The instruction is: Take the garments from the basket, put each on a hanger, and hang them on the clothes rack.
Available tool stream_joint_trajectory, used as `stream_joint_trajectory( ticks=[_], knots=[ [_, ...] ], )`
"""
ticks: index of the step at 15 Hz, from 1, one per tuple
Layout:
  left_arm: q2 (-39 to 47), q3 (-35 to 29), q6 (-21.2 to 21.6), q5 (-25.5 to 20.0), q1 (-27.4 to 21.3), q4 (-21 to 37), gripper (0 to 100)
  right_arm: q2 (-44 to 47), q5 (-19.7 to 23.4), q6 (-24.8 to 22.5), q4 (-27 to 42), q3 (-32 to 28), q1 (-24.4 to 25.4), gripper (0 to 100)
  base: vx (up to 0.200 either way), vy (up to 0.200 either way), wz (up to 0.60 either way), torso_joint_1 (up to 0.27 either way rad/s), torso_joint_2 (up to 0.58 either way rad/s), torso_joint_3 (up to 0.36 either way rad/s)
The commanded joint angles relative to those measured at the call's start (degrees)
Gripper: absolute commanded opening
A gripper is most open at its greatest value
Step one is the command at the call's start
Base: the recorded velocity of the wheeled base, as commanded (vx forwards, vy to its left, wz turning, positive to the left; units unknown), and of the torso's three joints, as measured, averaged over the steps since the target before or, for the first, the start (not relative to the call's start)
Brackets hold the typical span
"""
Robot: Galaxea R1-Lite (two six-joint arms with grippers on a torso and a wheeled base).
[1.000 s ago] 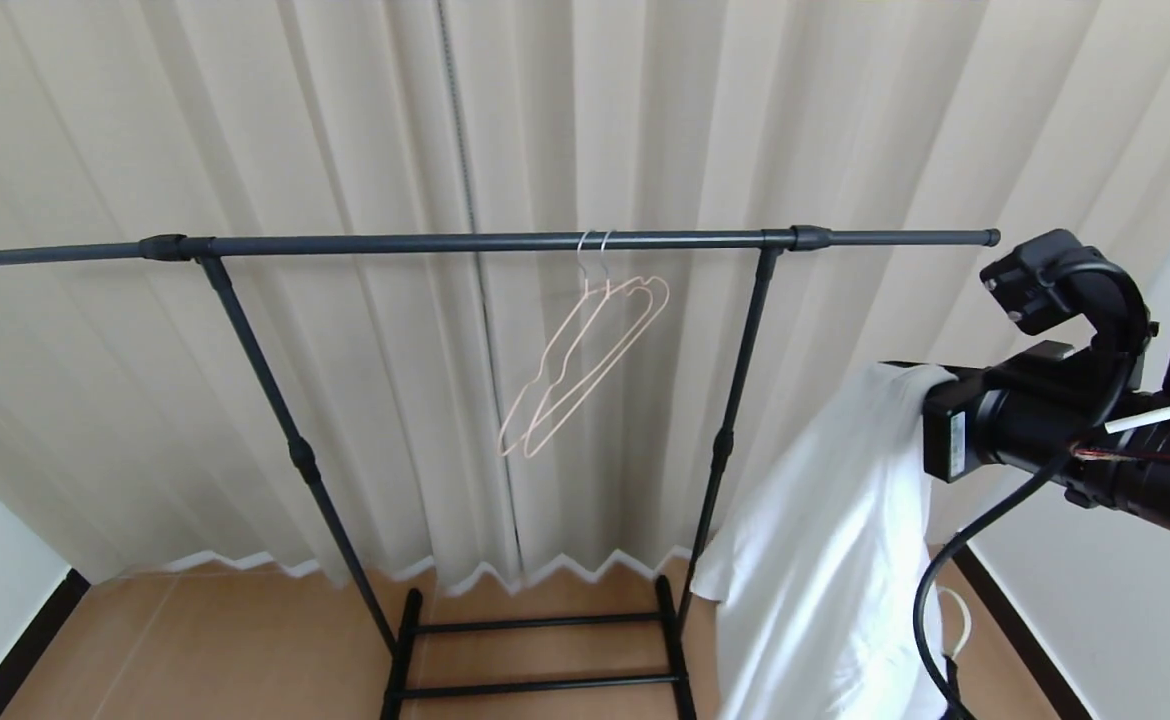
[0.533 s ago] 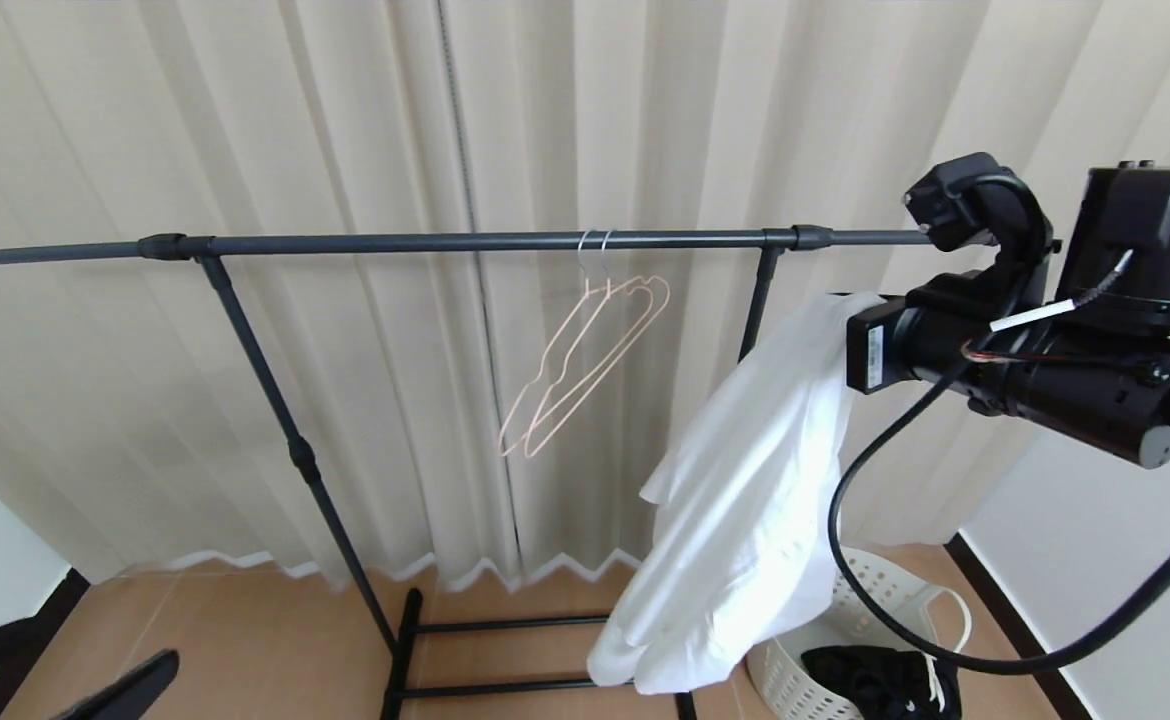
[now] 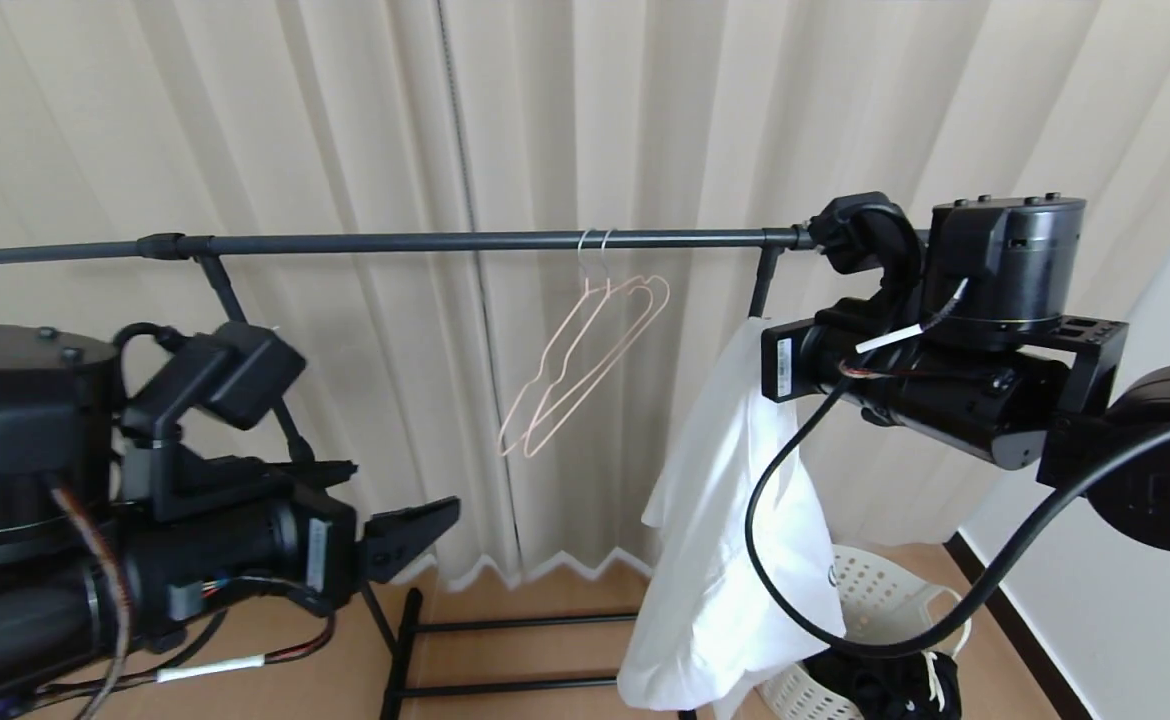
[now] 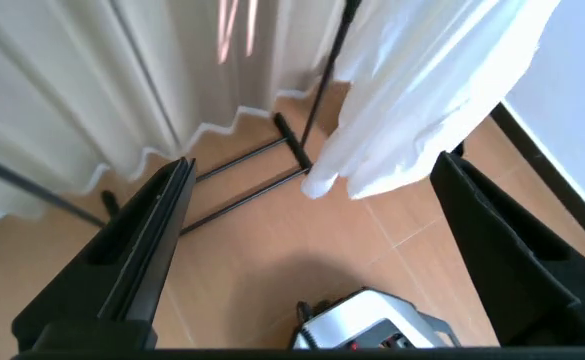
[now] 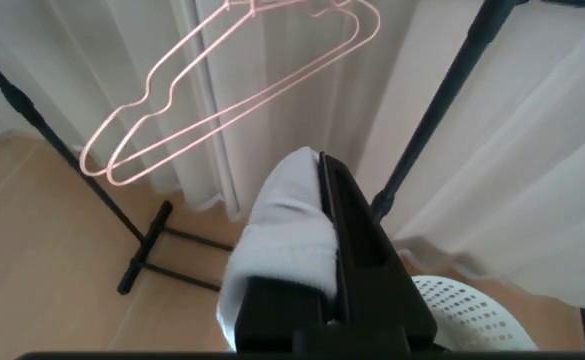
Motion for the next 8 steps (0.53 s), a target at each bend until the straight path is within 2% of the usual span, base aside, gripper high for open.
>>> stream_joint_trajectory(
  ticks=[1, 2, 3, 5, 7, 8],
  knots=[
    [11.17, -3.06, -1.98, 3.23, -5.20, -4.08, 100, 3.27, -1.56, 1.22, -0.05, -1.70, 1.69, 0, 0.000, 0.000, 0.00, 0.000, 0.00, 0.000],
    [15.83, -4.91, -4.26, 8.33, -8.27, -7.16, 100, 4.85, -4.81, 4.30, -0.05, -3.20, 3.53, 0, 0.000, 0.000, 0.00, 0.000, 0.00, 0.000],
    [18.47, -5.96, -5.93, 10.08, -9.59, -8.74, 100, 5.55, -6.57, 5.79, -0.05, -4.25, 4.50, 0, 0.000, 0.000, 0.00, 0.000, 0.00, 0.000],
    [22.16, -7.28, -7.87, 11.31, -12.41, -11.20, 100, 6.96, -8.76, 8.25, -0.14, -5.39, 6.61, 0, 0.000, 0.000, 0.00, 0.000, 0.00, 0.000],
    [25.14, -8.68, -8.22, 11.58, -14.51, -13.22, 100, 7.49, -10.43, 10.36, -1.72, -5.75, 9.07, 0, 0.000, 0.000, 0.00, 0.000, 0.00, 0.000],
    [26.81, -9.48, -8.22, 13.25, -15.57, -14.01, 100, 7.49, -11.49, 10.54, -2.60, -5.66, 10.12, 0, 0.000, 0.000, 0.00, 0.000, 0.00, 0.000]
  ],
)
